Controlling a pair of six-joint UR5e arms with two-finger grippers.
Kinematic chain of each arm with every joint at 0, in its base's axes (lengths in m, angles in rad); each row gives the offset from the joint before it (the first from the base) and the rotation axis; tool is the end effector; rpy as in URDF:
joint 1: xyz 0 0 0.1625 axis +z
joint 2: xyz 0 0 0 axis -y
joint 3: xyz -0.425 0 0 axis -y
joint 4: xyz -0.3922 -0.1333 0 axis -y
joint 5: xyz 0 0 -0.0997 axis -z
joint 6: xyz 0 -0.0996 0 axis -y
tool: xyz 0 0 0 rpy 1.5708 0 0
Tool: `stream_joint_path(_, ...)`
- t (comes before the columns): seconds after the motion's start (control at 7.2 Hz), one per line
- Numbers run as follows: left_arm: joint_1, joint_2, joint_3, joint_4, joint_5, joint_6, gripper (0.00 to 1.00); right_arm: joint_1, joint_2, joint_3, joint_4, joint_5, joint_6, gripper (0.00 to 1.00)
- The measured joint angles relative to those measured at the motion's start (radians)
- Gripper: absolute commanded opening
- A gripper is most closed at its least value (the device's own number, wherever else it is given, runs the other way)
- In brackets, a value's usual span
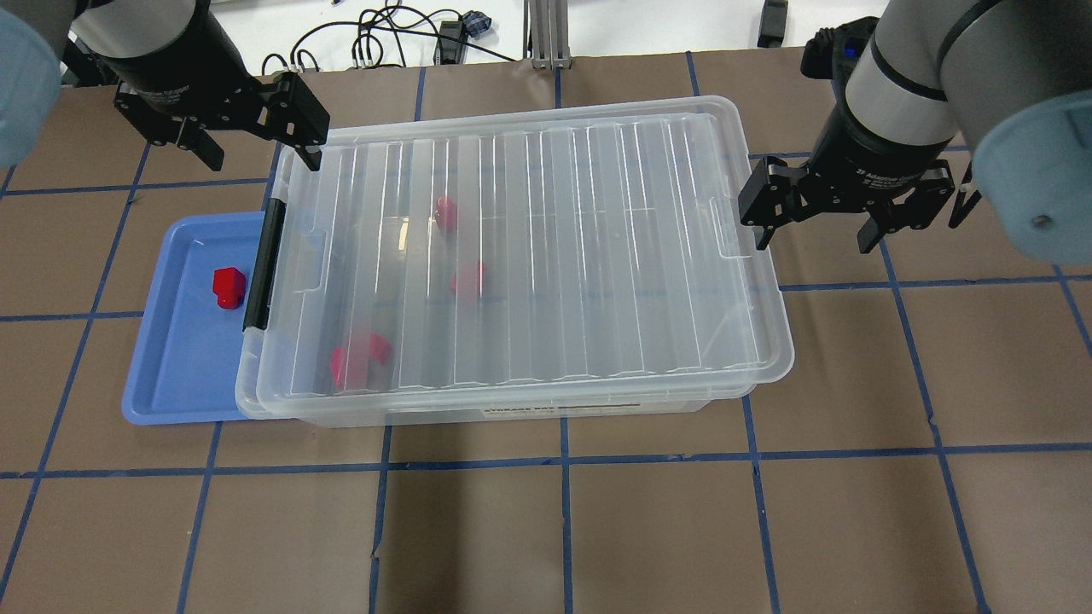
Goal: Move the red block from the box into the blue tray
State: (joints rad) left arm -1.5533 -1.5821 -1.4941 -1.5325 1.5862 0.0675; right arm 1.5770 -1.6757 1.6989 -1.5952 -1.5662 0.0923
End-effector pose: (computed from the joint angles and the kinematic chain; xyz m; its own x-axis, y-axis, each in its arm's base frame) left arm -0.1229 -0.5079 0.5244 -0.9986 0.0480 -0.0223 0.0501 0.9935 -0.1022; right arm 0.1365 -0.4466 0.4766 -0.9963 0.0860 -0.0047 0.0860 0.9963 -0.0008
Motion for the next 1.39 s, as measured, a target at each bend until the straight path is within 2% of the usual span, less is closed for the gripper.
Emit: stream_joint_path(1.39, -0.003, 0.010, 0.002, -0.063, 0.000, -0.001, 1.00, 0.000, -0.004, 0.000, -0.004, -0.002, 0.008, 1.00)
